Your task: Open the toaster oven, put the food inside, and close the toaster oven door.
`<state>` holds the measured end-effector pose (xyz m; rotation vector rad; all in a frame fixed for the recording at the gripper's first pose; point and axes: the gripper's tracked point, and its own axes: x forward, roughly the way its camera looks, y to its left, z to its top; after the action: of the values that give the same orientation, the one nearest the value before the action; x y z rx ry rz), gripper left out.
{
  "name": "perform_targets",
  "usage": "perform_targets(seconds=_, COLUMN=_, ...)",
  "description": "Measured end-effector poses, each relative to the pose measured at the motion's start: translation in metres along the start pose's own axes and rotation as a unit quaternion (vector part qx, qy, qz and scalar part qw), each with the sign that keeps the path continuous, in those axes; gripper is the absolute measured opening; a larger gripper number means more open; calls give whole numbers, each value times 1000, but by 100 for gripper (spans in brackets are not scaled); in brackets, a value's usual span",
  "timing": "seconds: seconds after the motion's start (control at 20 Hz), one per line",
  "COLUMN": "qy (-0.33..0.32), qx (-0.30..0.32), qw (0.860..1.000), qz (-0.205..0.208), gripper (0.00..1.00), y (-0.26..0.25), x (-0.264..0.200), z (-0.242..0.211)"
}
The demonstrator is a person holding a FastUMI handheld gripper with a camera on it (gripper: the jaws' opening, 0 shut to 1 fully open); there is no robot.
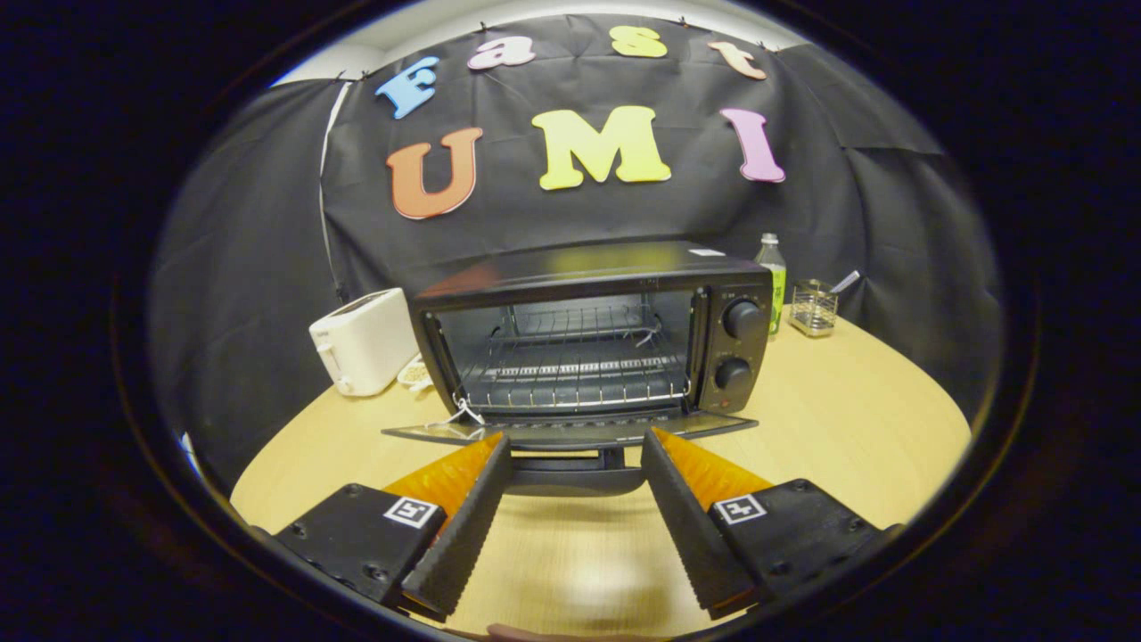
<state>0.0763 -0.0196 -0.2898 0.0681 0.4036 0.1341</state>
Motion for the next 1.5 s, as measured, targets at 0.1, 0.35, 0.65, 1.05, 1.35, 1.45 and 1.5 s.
perform_targets(seconds=0.1, qy=2, qx=9, qw=1000, qz=12, gripper=97, y=-1, x=-8, z=-14)
perform_targets(seconds=0.35, qy=8, qx=-1, qw=1000, qz=20, gripper=95, y=-5, x=-10, z=-31)
perform_targets(seconds=0.65, qy=59, qx=16, qw=998, qz=17, gripper=95, y=-9, x=-6, z=-65)
perform_targets(seconds=1.05, qy=63, qx=37, qw=996, qz=60, gripper=95, y=3, x=-21, z=-52)
perform_targets(seconds=1.35, qy=160, qx=98, qw=958, qz=218, gripper=96, y=69, x=-79, z=-36)
perform_targets(seconds=1.45, qy=232, qx=122, qw=932, qz=251, gripper=96, y=87, x=-90, z=-47)
perform_targets(seconds=1.5, qy=279, qx=136, qw=912, qz=269, gripper=96, y=97, x=-100, z=-56)
